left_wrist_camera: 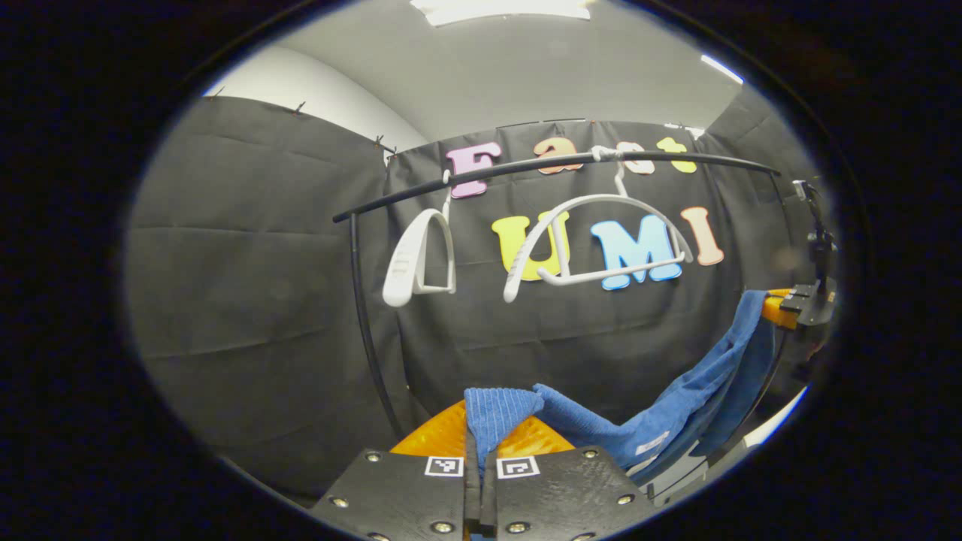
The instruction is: Grasp the clothes on the hanger with both hands and then place them into the laundry hamper below.
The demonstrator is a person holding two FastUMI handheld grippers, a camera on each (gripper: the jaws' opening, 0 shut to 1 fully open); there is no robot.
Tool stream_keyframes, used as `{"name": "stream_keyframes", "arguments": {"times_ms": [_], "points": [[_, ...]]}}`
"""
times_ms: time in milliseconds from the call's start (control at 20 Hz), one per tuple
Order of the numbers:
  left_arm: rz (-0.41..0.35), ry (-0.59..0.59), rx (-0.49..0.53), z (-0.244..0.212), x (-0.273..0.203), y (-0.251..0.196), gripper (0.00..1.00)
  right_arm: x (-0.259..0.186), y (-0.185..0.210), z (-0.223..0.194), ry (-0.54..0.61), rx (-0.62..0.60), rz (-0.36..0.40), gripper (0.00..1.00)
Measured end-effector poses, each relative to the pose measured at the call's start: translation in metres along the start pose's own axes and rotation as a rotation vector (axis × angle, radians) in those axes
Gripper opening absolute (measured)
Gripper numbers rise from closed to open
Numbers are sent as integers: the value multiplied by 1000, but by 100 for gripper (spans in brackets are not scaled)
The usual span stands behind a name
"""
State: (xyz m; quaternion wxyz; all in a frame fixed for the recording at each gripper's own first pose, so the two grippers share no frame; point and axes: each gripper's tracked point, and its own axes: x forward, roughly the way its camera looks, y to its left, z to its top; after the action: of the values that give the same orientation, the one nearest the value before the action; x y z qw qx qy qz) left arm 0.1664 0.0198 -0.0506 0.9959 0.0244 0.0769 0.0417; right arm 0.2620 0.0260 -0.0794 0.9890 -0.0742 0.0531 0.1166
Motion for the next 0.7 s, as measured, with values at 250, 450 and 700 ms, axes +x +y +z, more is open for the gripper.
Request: {"name": "stream_keyframes", "arguments": {"times_ms": [250,450,700], "points": [[-111,-9,-14,16,-37,-16,2,-65,30,19,2,42,8,0],[-195,-15,6,21,-67,-37,1,-116,59,26,18,87,29,0],[-302,-18,-14,16,-119,-68,1,-162,97,17,46,107,82,0]]}}
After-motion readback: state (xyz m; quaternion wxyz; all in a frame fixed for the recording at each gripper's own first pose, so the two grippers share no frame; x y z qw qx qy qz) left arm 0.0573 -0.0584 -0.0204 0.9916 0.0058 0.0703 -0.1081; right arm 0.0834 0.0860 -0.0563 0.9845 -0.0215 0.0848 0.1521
